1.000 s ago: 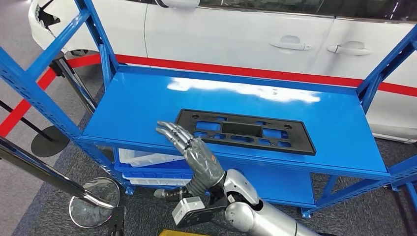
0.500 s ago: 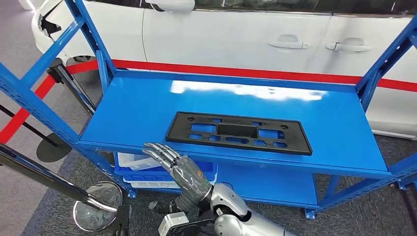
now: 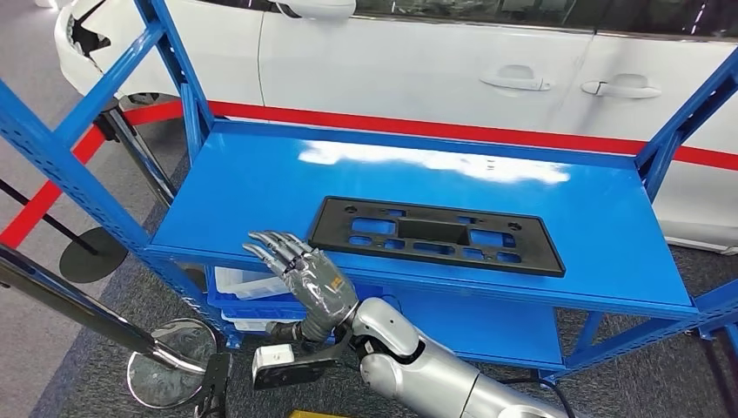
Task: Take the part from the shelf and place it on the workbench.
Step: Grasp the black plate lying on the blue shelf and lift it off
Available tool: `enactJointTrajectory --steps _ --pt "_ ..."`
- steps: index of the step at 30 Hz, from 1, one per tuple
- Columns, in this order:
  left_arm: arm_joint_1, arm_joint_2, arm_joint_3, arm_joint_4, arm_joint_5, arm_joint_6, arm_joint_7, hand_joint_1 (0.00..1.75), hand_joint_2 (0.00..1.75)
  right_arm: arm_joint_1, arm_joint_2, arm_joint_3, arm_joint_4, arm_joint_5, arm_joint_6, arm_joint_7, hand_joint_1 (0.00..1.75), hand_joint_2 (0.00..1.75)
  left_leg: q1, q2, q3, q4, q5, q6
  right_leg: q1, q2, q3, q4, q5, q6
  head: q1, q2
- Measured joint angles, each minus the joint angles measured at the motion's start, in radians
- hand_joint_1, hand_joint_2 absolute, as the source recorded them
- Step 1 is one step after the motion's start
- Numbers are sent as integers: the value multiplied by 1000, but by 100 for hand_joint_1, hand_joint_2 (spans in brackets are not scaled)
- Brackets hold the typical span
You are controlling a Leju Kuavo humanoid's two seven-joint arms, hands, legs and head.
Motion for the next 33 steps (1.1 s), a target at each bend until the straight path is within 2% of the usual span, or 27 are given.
enactJointTrajectory --steps 2,3,4,5,7,8,10,13,15,17,18,19,20,21,23,24,27,28,30,32,33 --pt "-1 0 -3 0 -5 -4 4 0 0 -13 13 0 51 -14 11 5 0 175 -1 0 -2 0 0 4 -1 0 -61 128 -55 3 1 0" --pt "-1 0 -4 0 -8 -6 5 0 0 -17 19 0 80 -21 15 9 0 175 -2 0 -2 1 0 4 -2 0 -82 170 -63 4 1 0" --pt "0 0 -5 0 -11 -7 8 0 0 -21 26 0 111 -27 17 14 0 175 -2 -1 -1 1 -1 4 -3 0 -88 178 -52 4 1 0" --pt "0 0 -6 0 -13 -8 10 0 0 -27 31 0 139 -28 17 21 0 175 -1 -1 -1 3 -1 3 -4 0 -75 146 -23 4 1 0" --pt "-1 -1 -8 0 -19 -8 15 0 0 -44 42 0 190 -22 14 39 0 175 -2 -2 -2 9 -5 -3 -5 0 -19 22 43 0 1 0" --pt "-1 -1 -9 0 -21 -8 17 0 0 -55 47 0 213 -15 14 50 0 175 -4 -2 -5 13 -7 -8 -5 0 3 -29 59 -4 1 0" --pt "-2 -1 -10 0 -26 -8 21 0 0 -72 58 0 257 2 12 73 0 175 -7 -1 -10 16 -8 -18 -2 2 20 -70 60 -10 0 0" --pt "-2 -1 -10 0 -29 -8 23 0 0 -85 67 0 313 25 9 105 0 175 -3 0 -16 27 -18 -34 -4 3 22 -78 65 -26 -2 0" --pt "-2 -1 -10 0 -29 -8 23 0 0 -92 72 0 340 36 5 123 0 175 -2 1 -52 106 -64 -42 -6 2 24 -81 67 -36 -6 0" --pt "-1 -1 -11 0 -30 -8 23 0 0 -96 75 0 361 47 -1 140 0 175 -1 1 -112 231 -117 -47 -3 2 24 -81 66 -41 -8 0" --pt "1 -1 -11 0 -30 -8 23 0 0 -95 75 0 372 56 -5 152 0 175 -2 1 -132 270 -124 -47 -1 2 24 -81 66 -42 -8 0" --pt "3 -1 -11 0 -30 -8 24 0 0 -94 75 0 382 68 -12 167 0 175 -2 1 -136 275 -114 -46 1 3 25 -80 65 -43 -8 0" --pt "4 0 -11 0 -30 -8 24 0 0 -94 75 0 393 85 -22 183 0 175 -2 1 -120 240 -87 -42 3 4 25 -80 65 -43 -8 0" --pt "4 0 -11 0 -30 -8 24 0 0 -93 76 0 402 101 -33 198 0 175 -4 1 -89 176 -53 -35 4 6 26 -80 65 -43 -8 0" --pt "3 1 -11 0 -31 -8 24 0 0 -94 76 0 418 129 -56 221 0 175 -10 1 -29 55 -12 -23 8 7 26 -79 64 -40 -7 0" --pt "2 2 -11 0 -31 -8 24 0 0 -94 76 0 425 139 -64 229 0 175 -13 1 -14 25 -8 -19 9 7 25 -79 63 -36 -7 0" --pt "5 2 -11 0 -32 -8 24 0 0 -93 78 0 442 169 -77 253 0 175 -13 1 -4 5 -6 -11 7 7 25 -80 60 -22 -6 0" --pt "6 2 -11 0 -32 -8 24 0 0 -94 78 0 445 177 -80 260 0 175 -10 2 -1 -1 -4 -7 7 6 21 -71 52 -16 -6 0" --pt "5 2 -11 0 -31 -8 24 0 0 -94 78 0 452 186 -83 267 0 175 -6 4 5 -9 0 0 3 5 -13 5 4 -7 -4 0" --pt "5 2 -11 0 -31 -7 24 0 0 -92 77 0 461 188 -85 268 0 175 -6 4 5 -8 -2 3 -2 5 -74 131 -50 1 -3 0" --pt "6 2 -11 0 -31 -7 24 0 0 -89 77 0 466 188 -85 269 0 175 -5 4 5 -8 -3 2 -6 5 -95 171 -57 4 -3 0"
